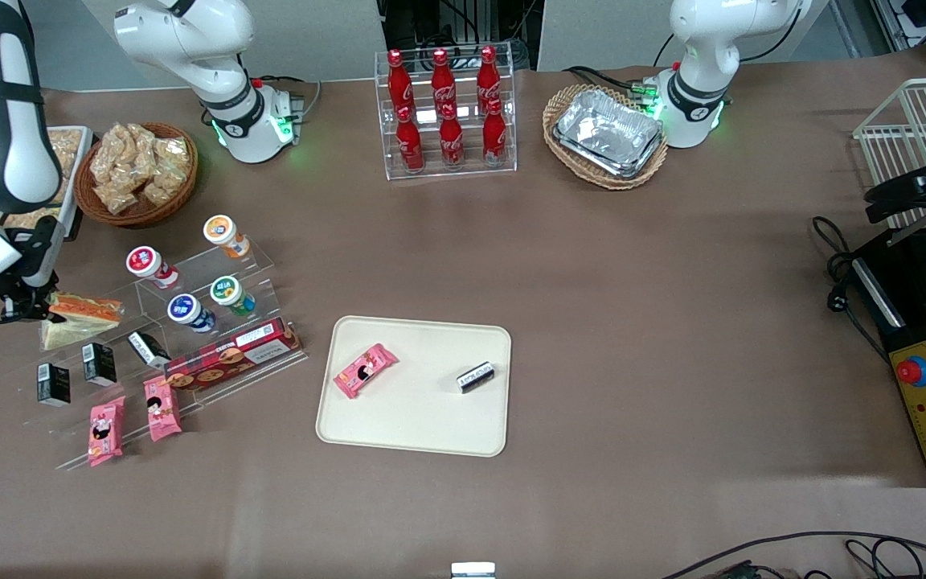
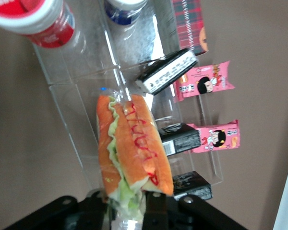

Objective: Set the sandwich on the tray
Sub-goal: 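Close the right gripper on the wrapped sandwich and lift it, then carry the held sandwich over to the cream tray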

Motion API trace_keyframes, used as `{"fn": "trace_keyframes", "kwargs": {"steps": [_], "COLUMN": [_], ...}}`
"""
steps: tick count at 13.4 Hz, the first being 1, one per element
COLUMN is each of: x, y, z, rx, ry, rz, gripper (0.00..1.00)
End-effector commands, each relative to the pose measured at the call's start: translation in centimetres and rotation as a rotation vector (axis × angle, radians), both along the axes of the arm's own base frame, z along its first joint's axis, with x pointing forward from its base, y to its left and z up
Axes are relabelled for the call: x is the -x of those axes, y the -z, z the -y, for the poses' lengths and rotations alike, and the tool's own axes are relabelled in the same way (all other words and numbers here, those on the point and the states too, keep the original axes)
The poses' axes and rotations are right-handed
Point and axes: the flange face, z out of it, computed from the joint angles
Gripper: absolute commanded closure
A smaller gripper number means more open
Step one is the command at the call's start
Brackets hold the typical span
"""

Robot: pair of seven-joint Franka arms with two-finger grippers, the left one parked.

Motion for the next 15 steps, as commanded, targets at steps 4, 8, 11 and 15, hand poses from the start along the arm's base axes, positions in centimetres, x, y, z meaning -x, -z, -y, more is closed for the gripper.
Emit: {"fn": "trace_keyframes", "kwargs": {"steps": [4, 8, 11, 15], "x": [-3.9, -7.2, -9.7, -13.6], "y": [-7.3, -7.7, -6.7, -4.1], "z": [-2.4, -9.4, -15.6, -24.8], "rx": [-0.106, -0.135, -0.140, -0.138], "ry": [0.098, 0.169, 0.222, 0.290], "rz": [0.001, -0.036, -0.061, -0.088], "gripper": [0.96, 0.95, 0.95, 0.95]}}
